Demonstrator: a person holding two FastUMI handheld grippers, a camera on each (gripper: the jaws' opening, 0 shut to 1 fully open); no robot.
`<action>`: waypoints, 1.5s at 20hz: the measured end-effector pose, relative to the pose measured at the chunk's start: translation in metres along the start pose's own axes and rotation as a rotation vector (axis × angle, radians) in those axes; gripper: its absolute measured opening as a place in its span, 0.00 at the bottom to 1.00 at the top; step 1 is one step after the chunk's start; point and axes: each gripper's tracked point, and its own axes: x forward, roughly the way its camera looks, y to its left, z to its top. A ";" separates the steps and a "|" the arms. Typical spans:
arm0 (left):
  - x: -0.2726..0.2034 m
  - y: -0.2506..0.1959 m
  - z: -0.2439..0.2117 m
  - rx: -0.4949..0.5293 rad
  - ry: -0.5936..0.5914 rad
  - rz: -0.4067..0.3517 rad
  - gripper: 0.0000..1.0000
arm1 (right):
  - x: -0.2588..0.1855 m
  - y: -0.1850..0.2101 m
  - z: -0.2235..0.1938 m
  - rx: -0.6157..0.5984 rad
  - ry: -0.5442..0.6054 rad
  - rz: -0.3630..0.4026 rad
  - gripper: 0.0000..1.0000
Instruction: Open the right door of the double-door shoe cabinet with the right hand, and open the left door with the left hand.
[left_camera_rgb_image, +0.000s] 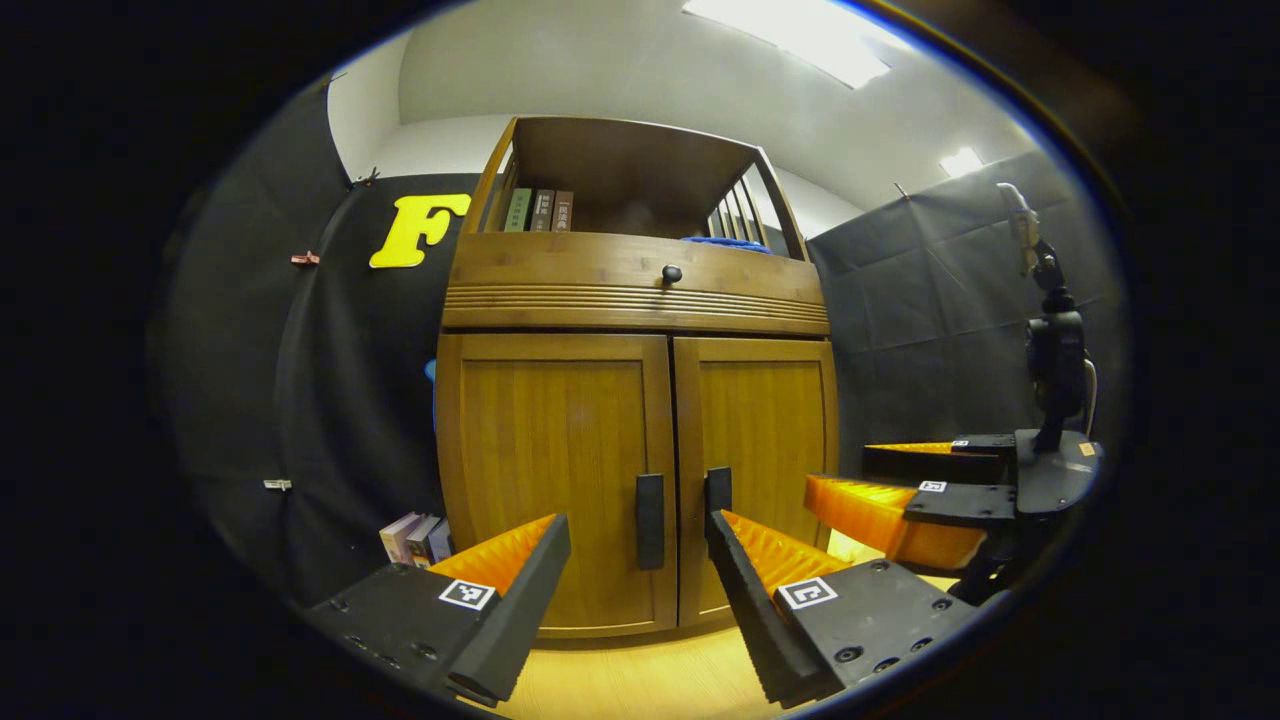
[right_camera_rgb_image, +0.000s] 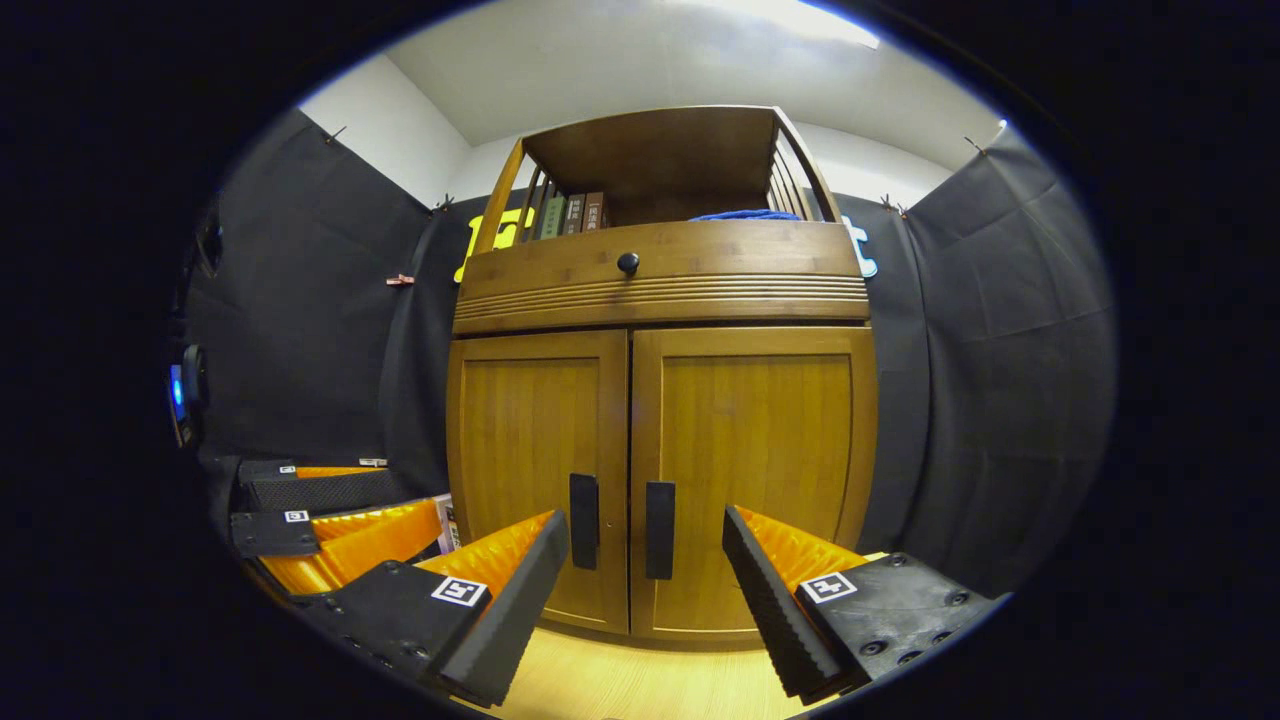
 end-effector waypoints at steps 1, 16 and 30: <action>-0.001 0.002 -0.001 0.000 0.000 0.002 0.87 | 0.007 0.002 -0.002 -0.002 0.001 0.001 0.97; -0.009 0.037 0.005 -0.009 -0.048 0.043 0.84 | 0.120 -0.010 -0.054 -0.006 0.043 -0.071 0.96; -0.001 0.066 -0.010 -0.050 -0.025 0.093 0.87 | 0.170 -0.034 -0.084 -0.010 0.060 -0.149 0.89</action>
